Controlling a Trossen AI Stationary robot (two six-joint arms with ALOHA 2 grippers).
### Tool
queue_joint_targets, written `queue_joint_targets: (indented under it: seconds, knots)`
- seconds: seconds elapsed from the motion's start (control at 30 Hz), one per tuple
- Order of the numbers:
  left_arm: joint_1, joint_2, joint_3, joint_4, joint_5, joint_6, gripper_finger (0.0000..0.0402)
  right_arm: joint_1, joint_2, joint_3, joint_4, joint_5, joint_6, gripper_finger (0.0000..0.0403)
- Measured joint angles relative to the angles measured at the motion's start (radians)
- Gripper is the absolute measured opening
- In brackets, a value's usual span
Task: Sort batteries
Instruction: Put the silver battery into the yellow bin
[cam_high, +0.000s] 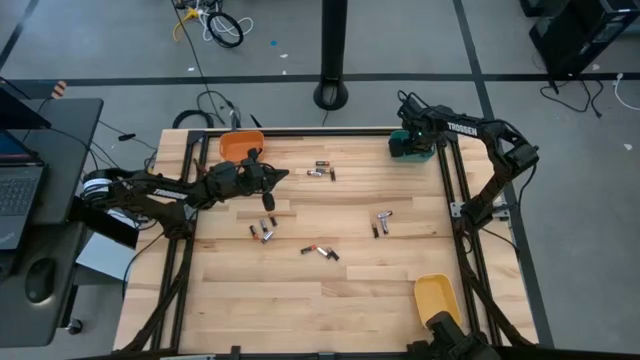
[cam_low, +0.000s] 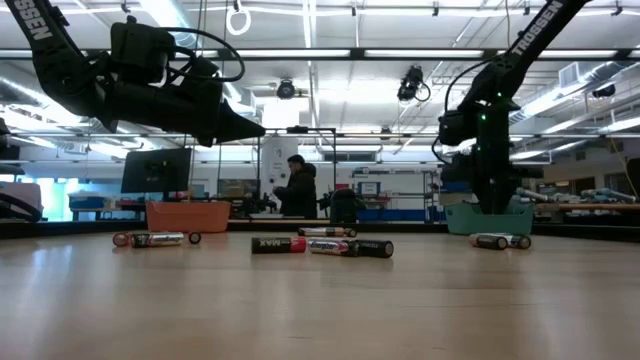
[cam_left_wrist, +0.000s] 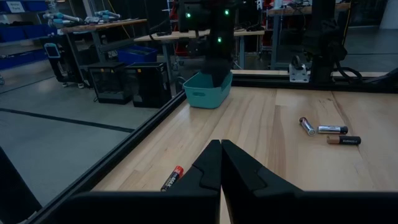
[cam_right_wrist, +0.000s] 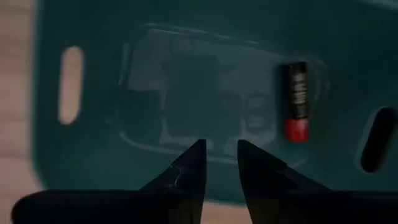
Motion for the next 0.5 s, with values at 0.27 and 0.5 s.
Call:
queue_joint_targets:
  seconds: [0.27, 0.5]
  knots:
    - [0.000, 0.000, 0.000, 0.000, 0.000, 0.000, 0.0012, 0.066, -0.090, 0.182, -0.242, 0.001, -0.201, 0.0011]
    - [0.000, 0.000, 0.000, 0.000, 0.000, 0.000, 0.0012, 0.275, -0.305, 0.020, -0.070, -0.027, -0.231, 0.0007]
